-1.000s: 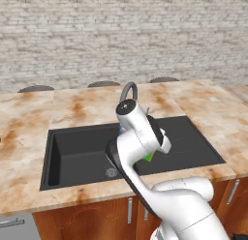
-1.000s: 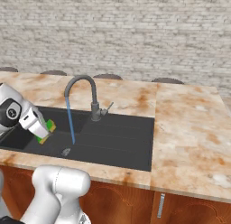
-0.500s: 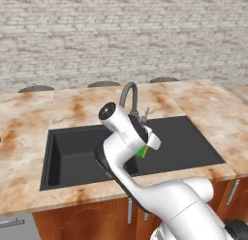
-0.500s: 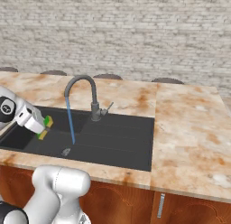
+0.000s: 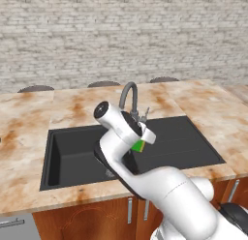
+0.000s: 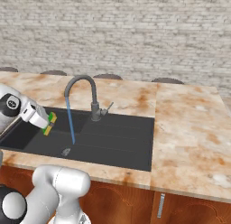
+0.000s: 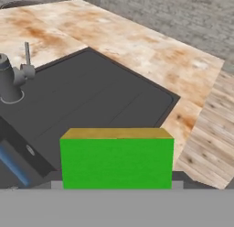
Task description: Soak the sponge with water for a few seconds and then drop it inside the sink.
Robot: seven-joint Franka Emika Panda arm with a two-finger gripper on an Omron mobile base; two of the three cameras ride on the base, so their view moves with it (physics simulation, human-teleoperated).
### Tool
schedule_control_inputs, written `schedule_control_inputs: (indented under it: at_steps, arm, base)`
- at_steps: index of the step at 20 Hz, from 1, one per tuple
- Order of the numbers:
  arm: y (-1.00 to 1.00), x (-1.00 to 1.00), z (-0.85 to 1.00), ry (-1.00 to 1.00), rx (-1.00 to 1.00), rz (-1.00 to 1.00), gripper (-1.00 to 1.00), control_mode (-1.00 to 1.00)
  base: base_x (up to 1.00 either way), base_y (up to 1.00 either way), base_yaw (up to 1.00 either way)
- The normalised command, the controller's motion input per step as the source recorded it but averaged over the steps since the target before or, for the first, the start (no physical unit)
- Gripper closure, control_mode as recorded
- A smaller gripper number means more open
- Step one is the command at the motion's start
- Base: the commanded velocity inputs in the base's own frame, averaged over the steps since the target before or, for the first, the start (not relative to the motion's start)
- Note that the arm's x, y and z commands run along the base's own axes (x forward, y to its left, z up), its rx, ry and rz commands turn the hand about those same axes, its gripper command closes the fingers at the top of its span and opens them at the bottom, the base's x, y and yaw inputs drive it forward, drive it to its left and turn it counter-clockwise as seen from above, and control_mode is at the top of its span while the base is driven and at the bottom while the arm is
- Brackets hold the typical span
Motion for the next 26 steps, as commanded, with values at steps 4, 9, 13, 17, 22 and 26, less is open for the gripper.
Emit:
schedule_control_inputs:
  at_steps: [4,9,13,17,22,26]
  arm:
    - [0.0,0.07,-0.14,-0.02,-0.07,0.0,1.0,-1.0]
    - [0.01,0.06,-0.18,-0.06,-0.08,0.0,1.0,-1.0]
    - [0.0,0.16,-0.15,-0.05,-0.08,0.0,1.0,-1.0]
    - [0.0,0.21,-0.06,-0.01,-0.03,0.0,1.0,-1.0]
    - [0.0,0.28,-0.03,0.0,0.0,0.0,1.0,-1.0]
    - [0.0,0.35,-0.07,0.0,0.0,0.0,1.0,-1.0]
  base:
    - [0.0,0.0,0.0]
    - [0.0,0.0,0.0]
    - [0.0,0.0,0.0]
    - [0.0,0.0,0.0]
    - [0.0,0.0,0.0]
    - [0.0,0.0,0.0]
